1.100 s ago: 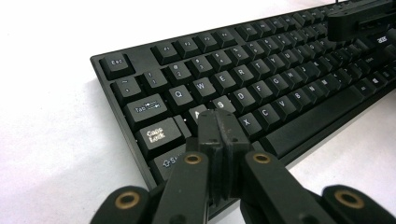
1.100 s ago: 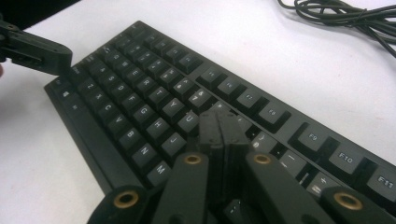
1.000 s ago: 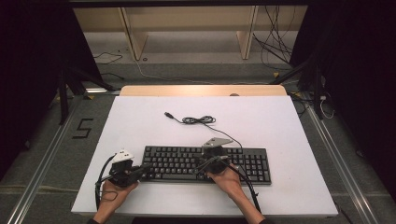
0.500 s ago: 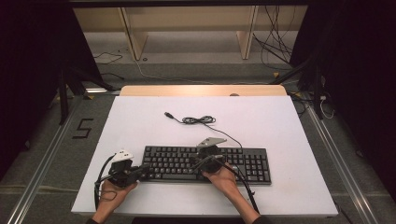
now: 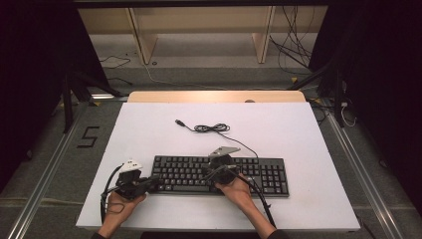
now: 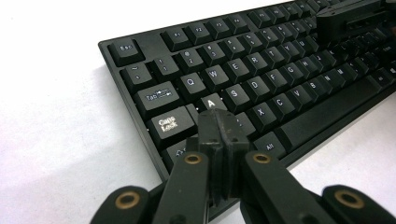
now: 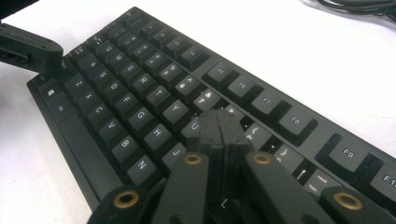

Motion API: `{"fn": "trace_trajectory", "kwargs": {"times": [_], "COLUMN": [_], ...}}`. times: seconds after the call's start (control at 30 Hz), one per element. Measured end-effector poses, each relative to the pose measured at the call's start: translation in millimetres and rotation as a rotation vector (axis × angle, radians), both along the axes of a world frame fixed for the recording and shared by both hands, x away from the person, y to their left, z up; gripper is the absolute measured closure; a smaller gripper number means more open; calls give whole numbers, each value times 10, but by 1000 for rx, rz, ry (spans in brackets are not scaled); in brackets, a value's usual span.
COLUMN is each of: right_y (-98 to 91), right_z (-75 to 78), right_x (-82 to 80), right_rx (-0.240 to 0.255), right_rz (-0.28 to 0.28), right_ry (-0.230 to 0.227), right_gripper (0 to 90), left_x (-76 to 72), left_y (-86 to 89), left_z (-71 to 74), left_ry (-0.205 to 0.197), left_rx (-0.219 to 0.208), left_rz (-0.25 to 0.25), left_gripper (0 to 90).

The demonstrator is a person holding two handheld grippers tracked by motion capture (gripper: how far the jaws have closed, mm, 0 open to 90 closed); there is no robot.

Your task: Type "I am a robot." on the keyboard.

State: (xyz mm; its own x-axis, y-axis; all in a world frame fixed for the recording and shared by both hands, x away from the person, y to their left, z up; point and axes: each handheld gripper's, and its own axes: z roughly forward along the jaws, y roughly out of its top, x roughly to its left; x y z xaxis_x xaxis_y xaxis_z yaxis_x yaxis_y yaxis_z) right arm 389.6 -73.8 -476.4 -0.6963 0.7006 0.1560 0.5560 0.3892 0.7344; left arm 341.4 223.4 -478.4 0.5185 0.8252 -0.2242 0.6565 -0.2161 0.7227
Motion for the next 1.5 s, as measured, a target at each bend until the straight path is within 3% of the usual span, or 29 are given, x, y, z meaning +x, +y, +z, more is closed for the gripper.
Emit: {"fn": "trace_trajectory", "kwargs": {"times": [0.83,1.27,1.5], "right_y": [15,17,-1], "right_z": [-39,-41,-26], "right_x": [8,4,11], "right_rx": [-13,-12,4], "right_rz": [-4,-9,-14], "right_ry": [15,17,27], "right_gripper": [900,900,900], "left_x": [32,22,15], "left_y": [-2,-14,-5], "left_z": [-45,-40,-17], "left_ry": [25,19,2], "left_rx": [14,29,-2], "left_rz": [-2,-2,-1], "left_gripper": [891,890,888]}}
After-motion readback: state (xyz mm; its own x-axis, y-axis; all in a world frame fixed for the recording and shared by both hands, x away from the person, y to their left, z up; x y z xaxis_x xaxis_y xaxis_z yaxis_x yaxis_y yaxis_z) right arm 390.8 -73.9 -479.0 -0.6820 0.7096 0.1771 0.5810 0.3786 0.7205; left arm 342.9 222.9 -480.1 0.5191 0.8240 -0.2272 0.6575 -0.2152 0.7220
